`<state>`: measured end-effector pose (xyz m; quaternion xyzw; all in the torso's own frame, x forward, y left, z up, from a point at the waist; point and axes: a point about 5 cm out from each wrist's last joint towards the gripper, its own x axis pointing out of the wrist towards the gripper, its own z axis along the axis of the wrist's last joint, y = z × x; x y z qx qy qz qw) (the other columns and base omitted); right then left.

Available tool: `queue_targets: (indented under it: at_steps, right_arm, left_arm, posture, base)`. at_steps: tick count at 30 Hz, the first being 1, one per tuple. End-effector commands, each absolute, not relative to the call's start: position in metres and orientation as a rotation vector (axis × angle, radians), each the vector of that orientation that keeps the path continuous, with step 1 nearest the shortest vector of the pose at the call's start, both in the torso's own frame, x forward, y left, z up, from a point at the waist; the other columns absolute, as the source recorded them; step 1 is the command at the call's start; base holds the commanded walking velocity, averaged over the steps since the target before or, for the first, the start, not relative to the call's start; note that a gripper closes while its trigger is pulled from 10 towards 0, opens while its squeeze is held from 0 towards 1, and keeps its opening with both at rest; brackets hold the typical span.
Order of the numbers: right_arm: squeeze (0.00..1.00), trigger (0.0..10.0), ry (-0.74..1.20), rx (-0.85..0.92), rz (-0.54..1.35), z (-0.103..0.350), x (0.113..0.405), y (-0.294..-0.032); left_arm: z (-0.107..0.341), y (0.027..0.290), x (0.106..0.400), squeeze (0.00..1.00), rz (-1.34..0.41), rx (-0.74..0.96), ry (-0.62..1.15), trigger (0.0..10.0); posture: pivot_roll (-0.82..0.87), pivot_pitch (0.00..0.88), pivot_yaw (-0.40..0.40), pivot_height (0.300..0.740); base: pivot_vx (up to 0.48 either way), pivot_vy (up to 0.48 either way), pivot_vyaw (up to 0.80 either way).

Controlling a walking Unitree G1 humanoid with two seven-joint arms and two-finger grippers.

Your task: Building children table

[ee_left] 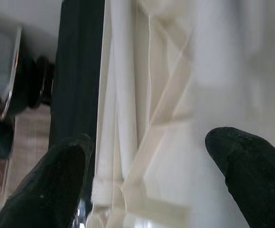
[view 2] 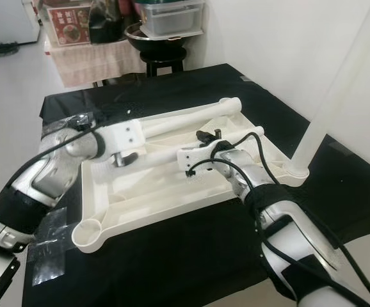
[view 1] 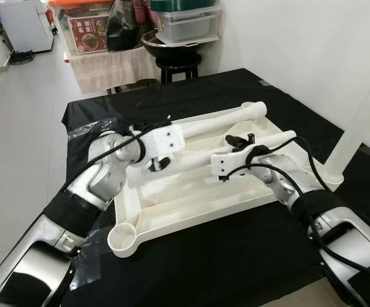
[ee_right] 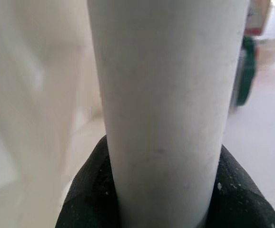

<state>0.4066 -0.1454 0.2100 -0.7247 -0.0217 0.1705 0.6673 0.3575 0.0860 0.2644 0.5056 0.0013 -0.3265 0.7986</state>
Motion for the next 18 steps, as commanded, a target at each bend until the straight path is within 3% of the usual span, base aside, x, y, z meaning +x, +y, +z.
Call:
queue_targets:
  at_steps: [1, 9, 18]
  right_arm:
    - [0.00, 0.0, -0.122, -1.585, 0.343, 0.228, 0.410, -0.138]
    - [0.00, 0.0, -0.116, -1.574, 0.331, 0.229, 0.411, -0.140]
    - [0.00, 0.0, -0.120, -1.563, 0.322, 0.231, 0.411, -0.142]
  left_arm:
    - [0.258, 0.083, 0.355, 0.00, -0.749, 1.078, 0.036, 10.0]
    - [0.269, 0.087, 0.350, 0.00, -0.782, 1.096, 0.044, 10.0]
    - [0.244, 0.118, 0.358, 0.00, -0.665, 1.288, 0.188, 10.0]
  posture:
    - [-0.08, 0.061, 0.025, 0.740]
    - [-0.08, 0.058, 0.028, 0.740]
    - [-0.08, 0.056, 0.031, 0.740]
  base:
    - [0.000, 0.000, 0.00]
    - [0.000, 0.000, 0.00]
    - [0.000, 0.000, 0.00]
